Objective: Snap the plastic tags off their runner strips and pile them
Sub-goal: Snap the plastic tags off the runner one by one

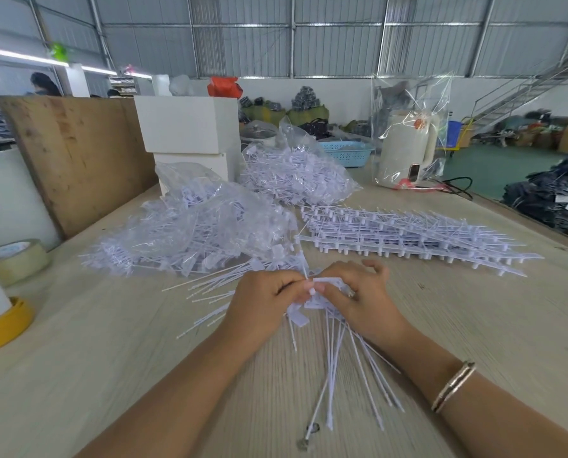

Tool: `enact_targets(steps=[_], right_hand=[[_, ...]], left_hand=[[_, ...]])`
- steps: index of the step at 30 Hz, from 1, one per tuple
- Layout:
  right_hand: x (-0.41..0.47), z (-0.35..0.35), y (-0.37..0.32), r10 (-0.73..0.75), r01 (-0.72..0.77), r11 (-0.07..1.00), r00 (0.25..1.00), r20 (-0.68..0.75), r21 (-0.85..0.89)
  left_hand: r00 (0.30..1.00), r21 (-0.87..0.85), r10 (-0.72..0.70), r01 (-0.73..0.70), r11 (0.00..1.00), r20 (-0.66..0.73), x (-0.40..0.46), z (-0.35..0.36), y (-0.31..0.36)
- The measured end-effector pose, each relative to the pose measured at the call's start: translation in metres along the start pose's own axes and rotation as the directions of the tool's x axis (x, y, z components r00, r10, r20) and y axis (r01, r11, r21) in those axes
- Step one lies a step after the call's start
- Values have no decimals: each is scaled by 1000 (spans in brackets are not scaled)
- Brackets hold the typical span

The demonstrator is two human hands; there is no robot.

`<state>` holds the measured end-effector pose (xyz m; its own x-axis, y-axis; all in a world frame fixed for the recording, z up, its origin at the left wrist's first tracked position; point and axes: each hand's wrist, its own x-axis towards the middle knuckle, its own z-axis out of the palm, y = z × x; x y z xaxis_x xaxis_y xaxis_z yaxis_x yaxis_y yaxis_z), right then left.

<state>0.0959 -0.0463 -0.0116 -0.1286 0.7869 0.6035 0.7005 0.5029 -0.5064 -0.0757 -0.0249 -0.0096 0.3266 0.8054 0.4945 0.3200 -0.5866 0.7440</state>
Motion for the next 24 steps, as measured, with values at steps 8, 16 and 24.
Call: enact_targets(steps=[8, 16, 24], right_hand=[[3, 1, -3, 118, -119, 977, 993, 17, 177], [4, -8, -2, 370, -263, 522, 927, 63, 812], [6, -7, 20, 373, -381, 898, 925, 78, 223]], left_hand=[[1000, -76, -11, 9, 997, -24, 1, 0, 4], [997, -216, -66, 57, 975, -35, 3, -1, 10], [984, 262, 177, -175, 949, 18, 4, -8, -5]])
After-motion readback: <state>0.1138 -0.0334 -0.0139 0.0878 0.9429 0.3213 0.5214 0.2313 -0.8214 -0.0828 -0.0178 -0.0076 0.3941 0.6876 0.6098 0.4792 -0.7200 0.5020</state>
